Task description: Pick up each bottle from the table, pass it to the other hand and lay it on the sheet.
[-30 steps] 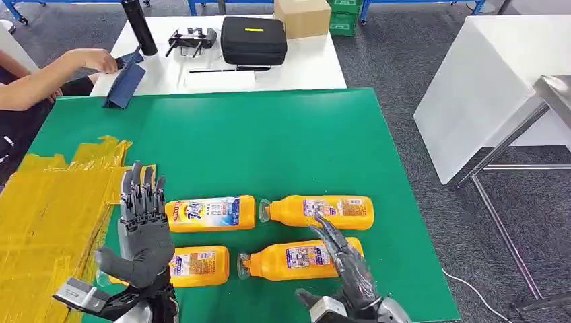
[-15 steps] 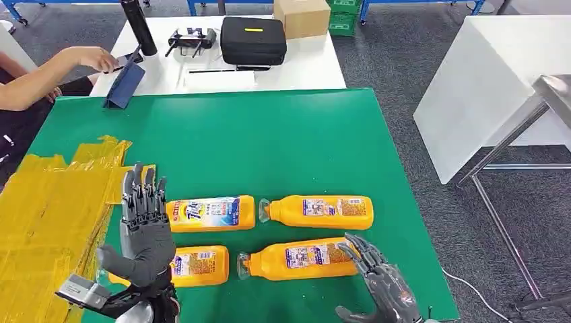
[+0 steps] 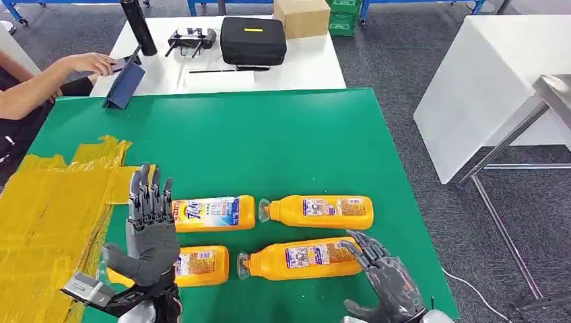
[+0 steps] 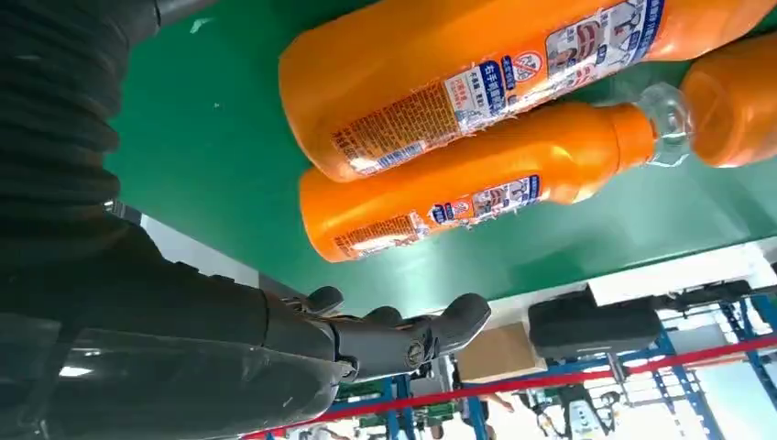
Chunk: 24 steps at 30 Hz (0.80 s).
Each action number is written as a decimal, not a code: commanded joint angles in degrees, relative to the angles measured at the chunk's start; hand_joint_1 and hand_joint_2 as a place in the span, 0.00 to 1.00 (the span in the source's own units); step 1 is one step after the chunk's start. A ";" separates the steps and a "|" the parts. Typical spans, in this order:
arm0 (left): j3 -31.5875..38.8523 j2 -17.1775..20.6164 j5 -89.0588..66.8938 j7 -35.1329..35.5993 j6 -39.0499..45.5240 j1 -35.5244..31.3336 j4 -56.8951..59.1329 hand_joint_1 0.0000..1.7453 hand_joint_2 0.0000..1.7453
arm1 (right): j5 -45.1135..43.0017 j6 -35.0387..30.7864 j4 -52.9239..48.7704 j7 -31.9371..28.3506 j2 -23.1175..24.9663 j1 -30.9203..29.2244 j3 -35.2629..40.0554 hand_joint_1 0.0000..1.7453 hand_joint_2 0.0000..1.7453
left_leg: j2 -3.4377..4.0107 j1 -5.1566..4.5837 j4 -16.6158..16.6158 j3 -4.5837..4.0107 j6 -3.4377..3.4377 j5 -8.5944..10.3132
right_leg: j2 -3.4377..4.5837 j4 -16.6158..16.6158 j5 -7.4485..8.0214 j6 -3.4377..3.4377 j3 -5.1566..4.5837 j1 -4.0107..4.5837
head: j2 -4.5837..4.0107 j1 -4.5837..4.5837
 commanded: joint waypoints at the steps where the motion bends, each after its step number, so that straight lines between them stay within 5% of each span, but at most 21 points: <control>1: 1.27 -0.16 0.04 -1.99 -0.15 -1.46 3.60 0.00 0.00 | -0.17 0.32 3.70 -0.04 0.76 -2.13 1.42 0.00 1.00 | 0.09 0.07 -0.02 0.15 -0.16 -0.06 | 0.03 -0.07 -0.03 -0.08 0.18 0.07 | 0.00 0.00; 9: 0.74 -0.83 0.23 -1.99 -1.61 -3.03 5.90 0.00 0.00 | -0.64 6.46 14.22 -2.41 6.78 -9.06 2.60 0.00 1.00 | 0.23 0.14 -0.06 0.23 -0.21 -0.03 | 0.14 -0.17 0.06 -0.12 0.26 0.13 | 0.00 0.02; 24: 0.26 -1.08 0.58 -1.99 -2.81 -5.29 8.73 0.00 0.00 | 1.98 12.59 23.21 -1.40 9.60 -13.74 5.77 0.00 1.00 | 0.17 0.12 -0.03 0.19 -0.18 -0.03 | 0.09 -0.12 0.04 -0.06 0.23 0.11 | 0.00 0.00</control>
